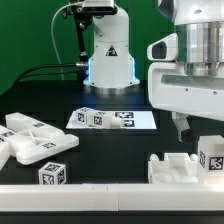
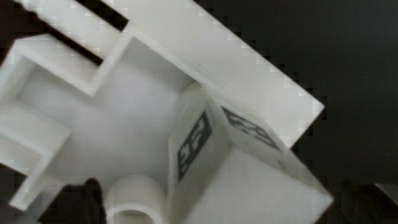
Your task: Assemble chair
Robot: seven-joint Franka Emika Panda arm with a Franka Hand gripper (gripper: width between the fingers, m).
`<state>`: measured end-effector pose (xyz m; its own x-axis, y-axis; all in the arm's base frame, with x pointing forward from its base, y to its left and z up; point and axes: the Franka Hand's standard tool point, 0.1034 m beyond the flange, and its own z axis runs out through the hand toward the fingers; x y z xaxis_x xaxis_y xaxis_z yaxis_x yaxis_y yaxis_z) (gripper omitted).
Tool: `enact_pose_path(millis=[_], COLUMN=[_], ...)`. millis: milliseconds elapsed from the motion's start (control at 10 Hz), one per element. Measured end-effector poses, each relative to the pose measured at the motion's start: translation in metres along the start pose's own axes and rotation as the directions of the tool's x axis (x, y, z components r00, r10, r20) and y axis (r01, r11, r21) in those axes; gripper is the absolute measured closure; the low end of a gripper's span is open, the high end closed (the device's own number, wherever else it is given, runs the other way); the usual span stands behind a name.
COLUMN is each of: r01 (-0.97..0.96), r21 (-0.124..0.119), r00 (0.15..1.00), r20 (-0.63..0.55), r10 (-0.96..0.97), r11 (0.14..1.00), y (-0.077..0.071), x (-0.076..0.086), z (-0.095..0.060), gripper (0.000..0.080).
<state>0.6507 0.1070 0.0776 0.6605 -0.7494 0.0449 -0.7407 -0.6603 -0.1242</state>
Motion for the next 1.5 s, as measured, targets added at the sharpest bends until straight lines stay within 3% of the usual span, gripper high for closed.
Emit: enact_pose_path(millis=[200,300,400,500,700,900,1300,1500], r01=[0.175,0.383,0.529,0.57,0.528,0.432,0.098,-0.226], r21=[-0.006,-0.016,-0.011,-0.01,-0.01,-0.006,0.002,-0.003], r00=[0.985,0.923,0.848,0.821,0.849,0.901,0.995,0.974], r20=[-0.005,-0.013,-0.022,-0.031,-0.032,-0.032,-0.027,-0.013], r10=[-0.175,-0.383,-0.529,-0.57,-0.528,-0.432,-0.098,0.226], r11=[0.985,0.924,0.848,0.821,0.849,0.902,0.995,0.974], y=[-0.0006,-0.0045,-0.0056,-0.001,-0.0018,-0.002,-0.0023,-0.0007], x=[-0.0006,-0.0039,-0.0024,0.0018,0.0012,0.0009,0.0002,0.0017], z=[-0.0006,-0.0027,-0.0026,0.0009,0.0008,0.0011,0.0004,-0.0022], gripper=[0.0151,0.0151,0.0151,0.0151,0.0173,0.0519,0.0517,0.0517])
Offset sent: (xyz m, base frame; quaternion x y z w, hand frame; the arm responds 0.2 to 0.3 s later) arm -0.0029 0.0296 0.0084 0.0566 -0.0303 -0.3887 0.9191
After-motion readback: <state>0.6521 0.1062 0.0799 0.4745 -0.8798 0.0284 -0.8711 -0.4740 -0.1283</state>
